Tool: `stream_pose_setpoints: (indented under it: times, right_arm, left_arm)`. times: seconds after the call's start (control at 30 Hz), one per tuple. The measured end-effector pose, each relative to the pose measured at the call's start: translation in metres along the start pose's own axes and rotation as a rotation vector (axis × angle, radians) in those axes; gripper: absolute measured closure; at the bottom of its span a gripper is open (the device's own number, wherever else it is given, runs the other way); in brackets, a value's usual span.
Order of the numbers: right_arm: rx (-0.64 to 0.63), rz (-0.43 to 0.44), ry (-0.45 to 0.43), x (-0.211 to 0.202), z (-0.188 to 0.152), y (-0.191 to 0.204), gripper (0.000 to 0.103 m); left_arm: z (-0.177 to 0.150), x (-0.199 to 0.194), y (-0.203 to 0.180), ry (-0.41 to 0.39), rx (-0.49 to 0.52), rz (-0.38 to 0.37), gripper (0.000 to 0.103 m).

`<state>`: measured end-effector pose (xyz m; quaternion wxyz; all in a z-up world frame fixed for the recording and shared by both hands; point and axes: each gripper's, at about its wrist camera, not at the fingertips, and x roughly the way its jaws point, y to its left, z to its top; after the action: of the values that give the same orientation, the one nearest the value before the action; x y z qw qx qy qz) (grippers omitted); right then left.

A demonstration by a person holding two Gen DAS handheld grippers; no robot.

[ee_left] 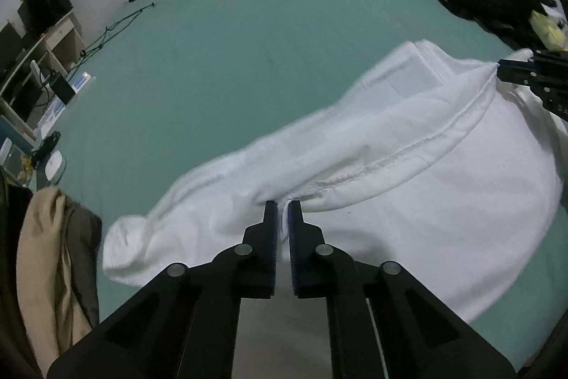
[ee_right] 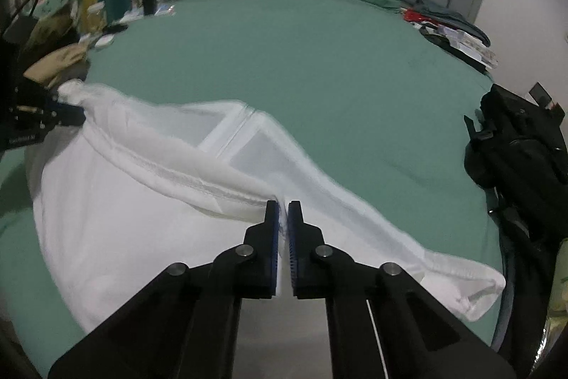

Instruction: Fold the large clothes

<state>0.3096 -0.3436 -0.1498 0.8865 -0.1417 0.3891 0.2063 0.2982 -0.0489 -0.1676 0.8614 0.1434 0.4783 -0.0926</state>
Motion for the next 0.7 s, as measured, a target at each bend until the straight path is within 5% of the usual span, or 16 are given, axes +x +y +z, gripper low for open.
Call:
stream_pose_setpoints:
  times: [0.23, 0.43, 0.53, 0.6, 0.7]
  right_arm:
    - [0.056, -0.019, -0.025, 0.015, 0.025, -0.021, 0.098]
    - [0.136, -0.124, 0.013, 0.037, 0.027, -0.055, 0.096]
    - [0.185, -0.122, 0.008, 0.029, 0.023, -0.069, 0.078]
    - [0.188, -0.067, -0.008, 0.019, 0.023, -0.070, 0.040]
    - [0.140, 0.009, 0.013, 0.014, 0.022, -0.063, 0.030]
  left_arm:
    - [0.044, 0.028, 0.015, -0.006, -0.026, 0.044, 0.096]
    - [0.072, 0.062, 0.029, 0.021, -0.069, 0.103, 0.096]
    - [0.077, 0.067, 0.039, 0.028, -0.127, 0.117, 0.096]
    - [0.076, 0.063, 0.040, 0.033, -0.141, 0.101, 0.096]
    - [0.070, 0.048, 0.025, 0.007, -0.087, -0.014, 0.086]
